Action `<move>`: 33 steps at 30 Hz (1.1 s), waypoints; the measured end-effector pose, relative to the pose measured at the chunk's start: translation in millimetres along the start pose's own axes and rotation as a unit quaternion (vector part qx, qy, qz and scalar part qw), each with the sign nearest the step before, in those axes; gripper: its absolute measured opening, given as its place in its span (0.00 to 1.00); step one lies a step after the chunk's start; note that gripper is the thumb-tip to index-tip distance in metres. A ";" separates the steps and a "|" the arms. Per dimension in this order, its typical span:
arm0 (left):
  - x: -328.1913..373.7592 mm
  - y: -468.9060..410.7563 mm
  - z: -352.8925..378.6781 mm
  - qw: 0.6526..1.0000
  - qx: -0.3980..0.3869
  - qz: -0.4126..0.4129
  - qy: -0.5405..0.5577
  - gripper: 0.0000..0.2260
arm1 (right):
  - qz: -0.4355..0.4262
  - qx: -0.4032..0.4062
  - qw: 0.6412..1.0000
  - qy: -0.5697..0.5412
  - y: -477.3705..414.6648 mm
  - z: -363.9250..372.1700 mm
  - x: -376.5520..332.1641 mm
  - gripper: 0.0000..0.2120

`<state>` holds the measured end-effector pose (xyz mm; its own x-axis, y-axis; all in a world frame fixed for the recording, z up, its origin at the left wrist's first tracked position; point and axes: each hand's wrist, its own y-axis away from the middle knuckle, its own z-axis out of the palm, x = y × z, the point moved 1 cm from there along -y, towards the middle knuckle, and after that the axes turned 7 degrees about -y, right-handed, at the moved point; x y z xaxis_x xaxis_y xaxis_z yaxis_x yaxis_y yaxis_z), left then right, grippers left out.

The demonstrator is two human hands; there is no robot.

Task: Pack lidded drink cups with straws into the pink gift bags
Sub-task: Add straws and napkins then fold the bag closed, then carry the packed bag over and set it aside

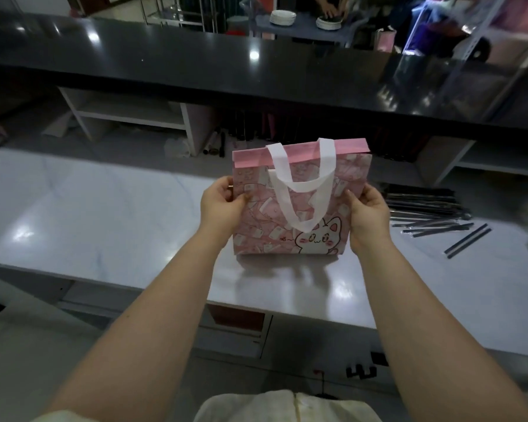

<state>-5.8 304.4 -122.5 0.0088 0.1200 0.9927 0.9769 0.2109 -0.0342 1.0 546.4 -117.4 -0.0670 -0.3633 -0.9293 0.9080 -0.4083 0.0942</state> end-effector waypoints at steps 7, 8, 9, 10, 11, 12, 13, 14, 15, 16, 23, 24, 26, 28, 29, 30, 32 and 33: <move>5.6 -9.9 -5.5 0.997 0.027 -0.049 0.046 0.08 | 0.020 -0.040 0.999 -0.009 -5.8 18.8 -7.3 0.05; 9.6 -9.8 -8.4 0.997 0.030 -0.044 0.053 0.08 | 0.014 -0.048 0.999 -0.006 -7.7 20.4 -10.1 0.06; 13.7 -10.0 -12.4 0.997 0.034 -0.036 0.056 0.08 | 0.011 -0.055 0.998 -0.004 -9.6 21.6 -12.4 0.06; 18.2 -10.8 -17.4 0.997 0.041 -0.029 0.057 0.09 | 0.014 -0.063 0.998 -0.005 -11.9 23.7 -14.8 0.06; 23.0 -11.6 -22.9 0.997 0.052 -0.021 0.055 0.09 | 0.020 -0.075 0.997 -0.007 -14.6 27.1 -17.5 0.06; 27.5 -11.9 -28.8 0.997 0.064 -0.017 0.051 0.09 | 0.026 -0.091 0.996 -0.005 -16.9 31.0 -20.0 0.06; 31.5 -11.8 -34.5 0.996 0.076 -0.015 0.048 0.08 | 0.032 -0.109 0.994 0.005 -19.1 35.5 -22.3 0.06; 34.3 -10.2 -39.7 0.995 0.089 -0.017 0.047 0.08 | 0.037 -0.128 0.991 0.020 -20.8 39.5 -24.0 0.07; 35.7 -7.1 -43.9 0.993 0.103 -0.021 0.047 0.08 | 0.041 -0.145 0.988 0.039 -21.9 42.5 -24.9 0.07; 35.8 -2.3 -46.8 0.992 0.115 -0.024 0.044 0.09 | 0.044 -0.159 0.985 0.055 -22.4 43.9 -24.8 0.07; 23.6 34.9 -49.3 0.981 0.188 -0.053 -0.009 0.12 | 0.069 -0.233 0.967 0.081 -25.3 44.8 -20.1 0.02; 25.8 37.7 -49.9 0.979 0.197 -0.055 -0.013 0.13 | 0.067 -0.236 0.966 0.079 -27.0 45.4 -21.9 0.02; 36.8 40.9 -53.0 0.975 0.219 -0.041 -0.011 0.17 | 0.052 -0.243 0.966 0.077 -31.8 47.4 -28.0 0.03; 59.0 39.6 -57.4 0.963 0.264 0.003 -0.053 0.18 | 0.034 -0.258 0.961 0.089 -36.1 50.3 -35.2 0.05; 73.6 37.5 -57.3 0.955 0.280 0.036 -0.092 0.17 | 0.029 -0.265 0.959 0.097 -37.8 51.3 -37.9 0.05; 89.4 34.0 -53.8 0.948 0.280 0.071 -0.131 0.16 | 0.028 -0.271 0.957 0.102 -39.5 51.9 -39.9 0.05; 117.8 24.2 -34.6 0.943 0.235 0.126 -0.198 0.12 | 0.035 -0.274 0.956 0.103 -41.7 50.9 -42.3 0.06; 128.3 18.3 -19.5 0.943 0.195 0.145 -0.227 0.12 | 0.042 -0.271 0.957 0.098 -42.8 49.6 -43.2 0.08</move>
<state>17.4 304.7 6.5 0.0850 0.6122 0.7861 0.7937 0.4354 -0.4249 -55.5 538.0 -63.6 0.0467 -0.1907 -0.9805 0.9913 0.1300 0.0220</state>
